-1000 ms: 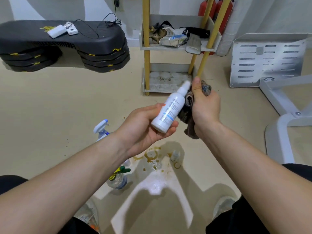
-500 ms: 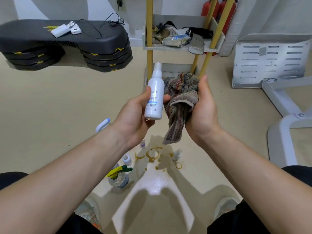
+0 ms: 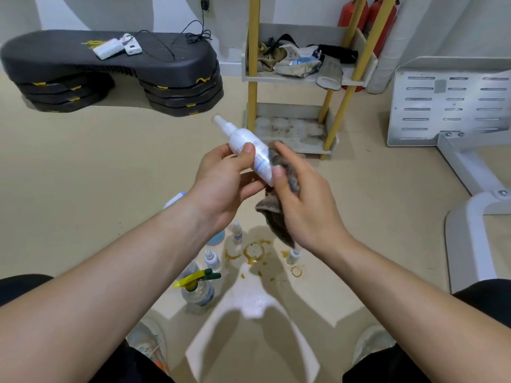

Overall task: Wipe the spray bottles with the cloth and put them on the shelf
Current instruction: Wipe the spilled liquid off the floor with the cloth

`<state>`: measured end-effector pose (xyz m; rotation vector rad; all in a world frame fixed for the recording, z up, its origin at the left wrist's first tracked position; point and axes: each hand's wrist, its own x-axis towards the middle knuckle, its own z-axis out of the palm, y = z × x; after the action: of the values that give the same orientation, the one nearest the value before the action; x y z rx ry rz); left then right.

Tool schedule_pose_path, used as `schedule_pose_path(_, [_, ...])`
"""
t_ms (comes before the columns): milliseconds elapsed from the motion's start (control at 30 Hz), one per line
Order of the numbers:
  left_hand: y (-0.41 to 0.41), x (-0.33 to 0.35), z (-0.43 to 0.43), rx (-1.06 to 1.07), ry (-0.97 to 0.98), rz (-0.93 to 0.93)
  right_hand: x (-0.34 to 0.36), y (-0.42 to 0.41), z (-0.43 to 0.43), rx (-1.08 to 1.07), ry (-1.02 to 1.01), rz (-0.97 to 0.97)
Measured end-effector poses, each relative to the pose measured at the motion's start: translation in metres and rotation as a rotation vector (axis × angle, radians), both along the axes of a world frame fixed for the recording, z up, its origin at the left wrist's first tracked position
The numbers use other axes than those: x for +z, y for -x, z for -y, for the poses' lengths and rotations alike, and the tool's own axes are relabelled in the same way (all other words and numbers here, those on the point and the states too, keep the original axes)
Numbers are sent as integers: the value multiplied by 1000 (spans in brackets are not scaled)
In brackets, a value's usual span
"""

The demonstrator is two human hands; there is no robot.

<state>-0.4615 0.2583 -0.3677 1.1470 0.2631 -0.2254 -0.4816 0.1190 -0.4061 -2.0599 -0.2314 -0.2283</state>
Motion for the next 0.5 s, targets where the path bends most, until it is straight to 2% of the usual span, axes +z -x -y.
schedule_pose_path(67, [4,-8,6,3,-61,69,0,-6,0,-84,-74,-126])
schedule_pose_path(133, [8,-17,11,-22,-206,159,-4,-11,0,-136,-155,-270])
schedule_pose_path(233, [10,-28,13,-133,-425,299,-2,-18,3,-205,-459,-579])
schedule_pose_path(300, [8,-30,12,-210,-564,391,2,-23,10,-195,-578,-754])
schedule_pose_path(367, [5,-31,11,-263,-664,445,7,-27,17,-138,-551,-899])
schedule_pose_path(500, [-2,-34,8,-343,-631,470,15,-26,24,44,-494,-1106])
